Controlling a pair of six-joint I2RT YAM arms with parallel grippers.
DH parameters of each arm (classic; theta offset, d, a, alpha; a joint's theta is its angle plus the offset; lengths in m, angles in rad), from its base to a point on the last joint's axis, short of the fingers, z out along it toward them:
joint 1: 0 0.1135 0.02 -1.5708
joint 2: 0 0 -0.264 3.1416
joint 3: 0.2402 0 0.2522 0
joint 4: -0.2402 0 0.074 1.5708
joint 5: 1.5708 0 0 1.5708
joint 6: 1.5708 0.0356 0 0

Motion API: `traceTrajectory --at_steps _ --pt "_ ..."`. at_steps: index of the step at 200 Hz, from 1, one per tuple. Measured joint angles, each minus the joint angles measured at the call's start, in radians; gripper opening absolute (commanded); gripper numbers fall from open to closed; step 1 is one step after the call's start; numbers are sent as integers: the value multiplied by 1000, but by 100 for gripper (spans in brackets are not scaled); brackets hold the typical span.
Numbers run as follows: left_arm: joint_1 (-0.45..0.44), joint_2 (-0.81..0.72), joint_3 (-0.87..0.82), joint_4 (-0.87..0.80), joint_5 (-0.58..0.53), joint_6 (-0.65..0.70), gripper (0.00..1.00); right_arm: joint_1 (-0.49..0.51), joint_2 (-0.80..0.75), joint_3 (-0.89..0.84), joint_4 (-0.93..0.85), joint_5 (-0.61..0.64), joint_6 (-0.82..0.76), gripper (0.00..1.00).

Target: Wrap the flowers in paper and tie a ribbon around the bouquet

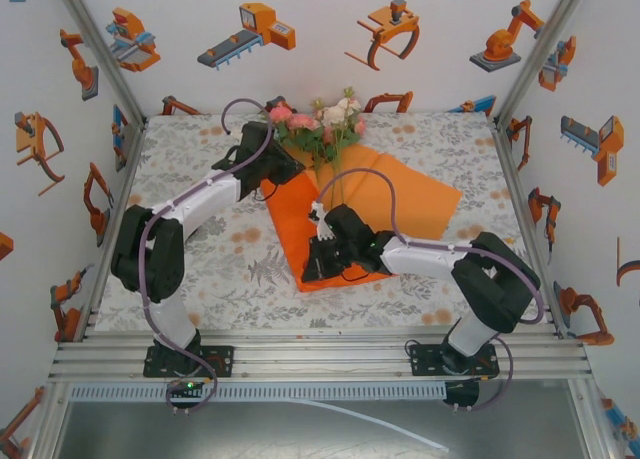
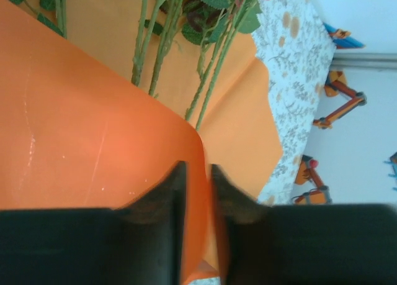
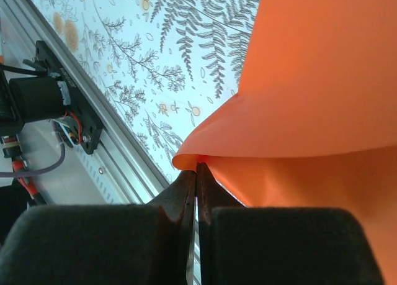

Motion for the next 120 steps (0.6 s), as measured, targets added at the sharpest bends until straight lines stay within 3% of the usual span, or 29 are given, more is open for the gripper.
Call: traceTrajectory --at_steps 14,31,42,62,76,97,120 --pt "5 -19 0 -5 -8 44 60 -17 -12 -45 9 13 14 13" --pt "11 -81 -7 -30 -57 122 61 -32 -12 -90 9 23 31 23" --pt "11 -145 -31 -44 -105 173 53 -35 -12 -111 10 27 38 35" --pt "13 -258 -95 -63 -180 243 35 -35 -9 -127 13 25 54 40" --pt "13 -281 -129 -70 -190 270 27 -35 -10 -127 24 23 58 43" --pt "11 -203 -146 -76 -147 285 21 -35 -36 -129 12 37 60 46" --pt "-5 -42 -135 -77 -76 288 19 -35 -164 -143 -51 100 47 48"
